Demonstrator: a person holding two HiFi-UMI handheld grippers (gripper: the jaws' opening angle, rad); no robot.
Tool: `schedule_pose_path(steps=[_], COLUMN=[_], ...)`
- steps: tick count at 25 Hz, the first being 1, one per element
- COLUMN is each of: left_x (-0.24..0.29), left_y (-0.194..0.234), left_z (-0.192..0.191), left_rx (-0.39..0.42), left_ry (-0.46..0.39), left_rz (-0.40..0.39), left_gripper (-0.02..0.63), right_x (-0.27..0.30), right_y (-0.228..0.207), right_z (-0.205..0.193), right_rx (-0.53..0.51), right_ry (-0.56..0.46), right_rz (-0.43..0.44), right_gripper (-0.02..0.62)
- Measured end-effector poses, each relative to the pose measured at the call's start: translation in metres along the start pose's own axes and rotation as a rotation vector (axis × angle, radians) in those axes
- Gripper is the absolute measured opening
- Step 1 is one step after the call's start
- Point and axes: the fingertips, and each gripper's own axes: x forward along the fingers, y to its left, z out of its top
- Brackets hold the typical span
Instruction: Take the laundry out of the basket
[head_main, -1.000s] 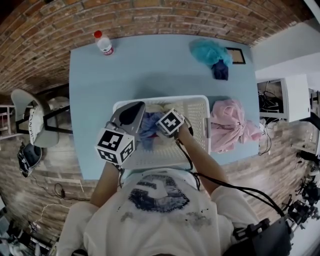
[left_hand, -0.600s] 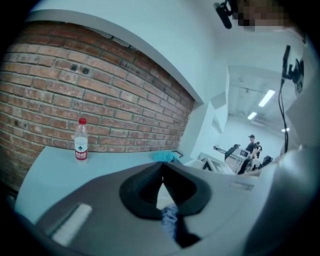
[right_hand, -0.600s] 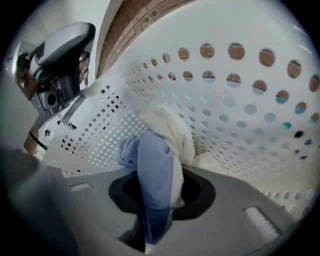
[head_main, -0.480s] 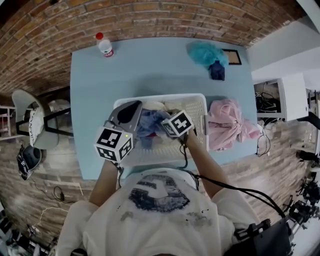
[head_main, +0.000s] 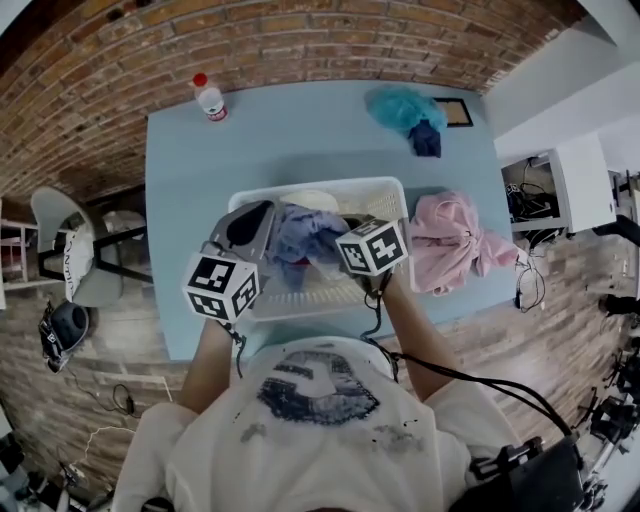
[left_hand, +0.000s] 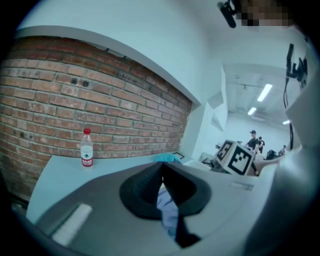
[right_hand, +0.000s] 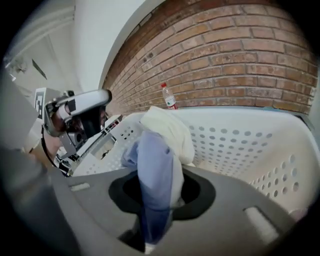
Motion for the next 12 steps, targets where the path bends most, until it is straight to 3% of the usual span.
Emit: schedule_pose_path(steps=[12], left_x=[-0.032], left_y=[-0.013], left_z=[0.011], left_rx=[0.051], left_ry=[-0.049], left_rz=[0.083], left_gripper=[-0.009], right_x=[-0.093], right_y=[0.03], right_z=[0.051], right_rx=[0.03], right_ry=[-0.339], right_rz=[0.001], right_gripper=[0.098])
